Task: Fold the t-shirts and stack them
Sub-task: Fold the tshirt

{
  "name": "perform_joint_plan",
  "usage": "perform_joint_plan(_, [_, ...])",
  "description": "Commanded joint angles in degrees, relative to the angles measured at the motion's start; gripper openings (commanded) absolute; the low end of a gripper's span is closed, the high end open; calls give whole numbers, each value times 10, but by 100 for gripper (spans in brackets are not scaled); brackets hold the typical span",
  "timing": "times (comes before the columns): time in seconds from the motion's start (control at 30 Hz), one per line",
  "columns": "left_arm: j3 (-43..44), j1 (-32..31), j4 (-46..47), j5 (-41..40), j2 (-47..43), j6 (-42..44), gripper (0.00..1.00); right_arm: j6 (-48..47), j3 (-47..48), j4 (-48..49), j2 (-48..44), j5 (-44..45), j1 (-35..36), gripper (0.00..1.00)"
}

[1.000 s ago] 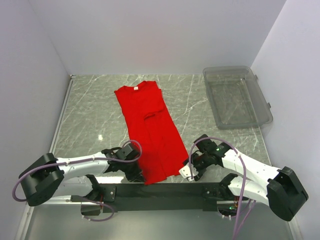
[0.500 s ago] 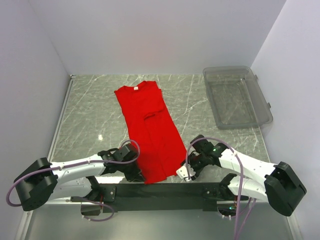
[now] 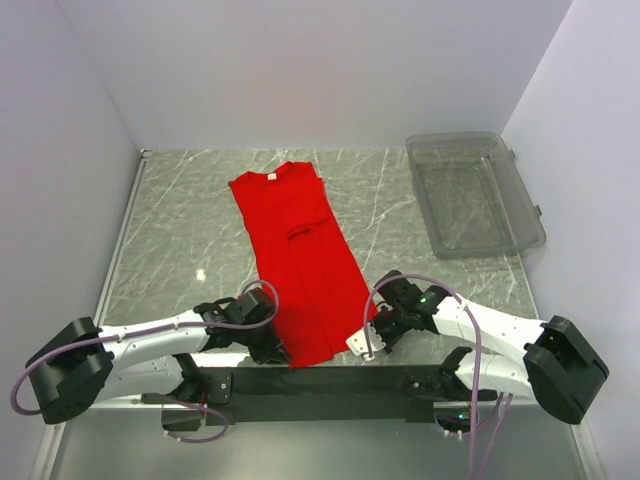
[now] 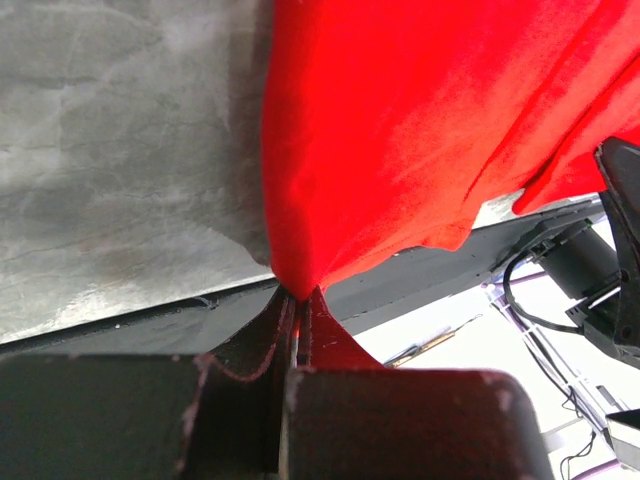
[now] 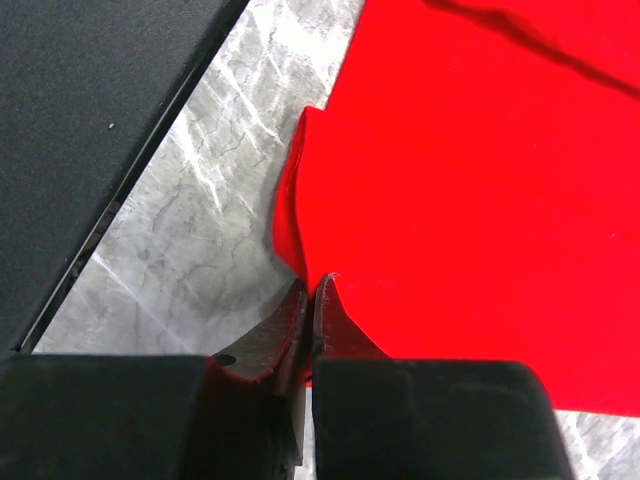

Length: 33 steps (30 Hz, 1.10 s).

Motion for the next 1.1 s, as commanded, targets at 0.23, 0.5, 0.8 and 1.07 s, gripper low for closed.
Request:
perform_joint_plan(0.23, [9,-1,20,-11,-76,-10,1,98,90,-74,2,-65,-2,0])
perform_joint_plan(0.5, [-7,40,39,6,-126,-28,1,140,173,-104,24,-115,-35,0])
perform_joint_plan(0.8, [21,191,57,38,-109,25,1,165,282,-102,133,-128,-111,0])
perform_joint_plan(1.07, [118,284,78,63,22,116,0,197,382,-79,262,-119,-148,0])
